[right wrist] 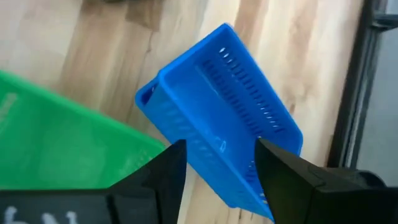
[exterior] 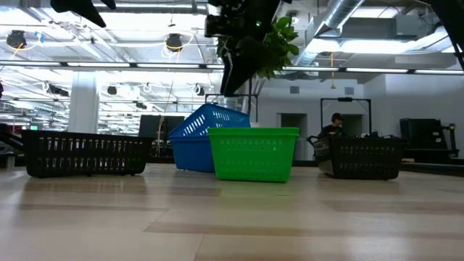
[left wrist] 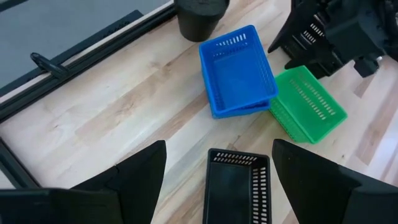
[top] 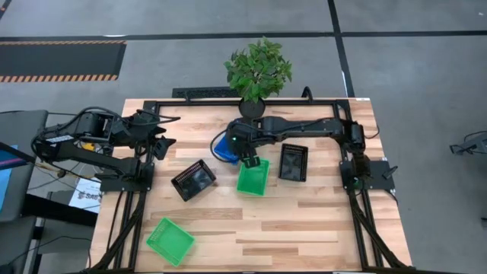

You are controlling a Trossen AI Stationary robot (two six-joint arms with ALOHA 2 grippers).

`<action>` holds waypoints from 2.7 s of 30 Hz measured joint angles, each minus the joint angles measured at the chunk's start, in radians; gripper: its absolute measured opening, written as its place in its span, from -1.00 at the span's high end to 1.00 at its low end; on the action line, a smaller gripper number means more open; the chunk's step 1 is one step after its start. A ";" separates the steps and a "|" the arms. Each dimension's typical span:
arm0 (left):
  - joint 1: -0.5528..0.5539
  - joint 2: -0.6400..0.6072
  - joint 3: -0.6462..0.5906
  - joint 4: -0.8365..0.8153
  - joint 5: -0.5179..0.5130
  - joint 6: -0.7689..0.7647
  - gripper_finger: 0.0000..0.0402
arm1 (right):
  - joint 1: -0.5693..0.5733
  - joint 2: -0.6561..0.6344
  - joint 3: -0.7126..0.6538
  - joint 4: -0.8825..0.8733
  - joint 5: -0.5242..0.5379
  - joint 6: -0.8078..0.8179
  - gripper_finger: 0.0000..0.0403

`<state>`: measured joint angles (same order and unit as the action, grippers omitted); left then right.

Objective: Stack baskets by color
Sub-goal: Stack the blue bin on the top blue bins

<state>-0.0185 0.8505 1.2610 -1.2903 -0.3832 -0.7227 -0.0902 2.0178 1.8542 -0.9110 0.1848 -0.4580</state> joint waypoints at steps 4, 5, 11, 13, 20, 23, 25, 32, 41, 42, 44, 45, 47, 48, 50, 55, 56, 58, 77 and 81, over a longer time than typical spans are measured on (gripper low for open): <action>0.000 0.000 0.000 0.000 -0.015 0.000 -0.40 | -0.012 0.000 -0.016 0.005 -0.052 -0.071 -0.02; 0.000 0.000 0.000 0.000 -0.023 0.001 -0.40 | -0.012 0.000 -0.027 0.016 -0.056 -0.089 -0.02; 0.000 0.000 0.000 0.000 -0.065 0.002 -0.40 | -0.026 -0.001 -0.067 0.036 -0.073 -0.153 0.00; 0.000 0.000 0.000 0.000 -0.068 0.002 -0.40 | -0.032 0.000 -0.087 0.042 -0.073 -0.172 0.00; 0.000 0.000 0.000 0.000 -0.068 -0.021 -0.40 | -0.056 0.000 -0.123 0.054 -0.081 -0.228 0.06; 0.000 0.000 0.000 0.000 -0.069 -0.033 -0.40 | -0.057 0.000 -0.126 0.059 -0.081 -0.245 0.12; 0.000 0.000 0.000 0.001 -0.069 -0.040 -0.40 | -0.057 0.000 -0.126 0.060 -0.080 -0.253 0.19; 0.000 0.000 0.000 0.001 -0.075 -0.051 -0.40 | -0.059 0.000 -0.126 0.064 -0.081 -0.261 0.59; 0.000 0.000 0.000 0.001 -0.077 -0.068 -0.40 | -0.062 0.000 -0.126 0.068 -0.080 -0.283 0.95; 0.000 0.000 0.000 0.001 -0.077 -0.068 -0.40 | -0.062 0.000 -0.126 0.067 -0.080 -0.281 0.94; 0.000 0.000 0.000 0.001 -0.077 -0.068 -0.40 | -0.062 0.000 -0.126 0.069 -0.079 -0.272 0.89; 0.000 0.000 0.000 0.001 -0.077 -0.070 -0.40 | -0.062 0.000 -0.126 0.070 -0.079 -0.268 0.87; 0.000 0.000 0.000 0.001 -0.077 -0.077 -0.40 | -0.064 0.000 -0.126 0.071 -0.078 -0.265 0.86; 0.000 0.000 0.000 0.001 -0.077 -0.078 -0.40 | -0.065 0.000 -0.126 0.074 -0.078 -0.264 0.86; 0.000 0.000 0.000 0.001 -0.077 -0.079 -0.40 | -0.065 0.000 -0.126 0.092 -0.078 -0.251 0.89; 0.000 0.000 0.000 0.001 -0.088 -0.079 -0.40 | -0.065 0.000 -0.126 0.110 -0.079 -0.232 0.89; 0.000 0.000 0.000 0.001 -0.095 -0.079 -0.40 | -0.065 0.000 -0.126 0.109 -0.079 -0.231 0.88; 0.000 0.000 0.000 0.001 -0.102 -0.079 -0.40 | -0.065 0.000 -0.126 0.108 -0.079 -0.231 0.84; 0.000 0.000 0.000 0.001 -0.104 -0.085 -0.40 | -0.076 0.000 -0.126 0.078 -0.079 -0.214 0.66; 0.000 0.000 0.000 0.001 -0.104 -0.085 -0.40 | -0.076 0.000 -0.126 0.079 -0.079 -0.212 0.58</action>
<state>-0.0185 0.8509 1.2610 -1.2892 -0.4873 -0.8082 -0.1665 2.0178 1.7279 -0.8322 0.1059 -0.6701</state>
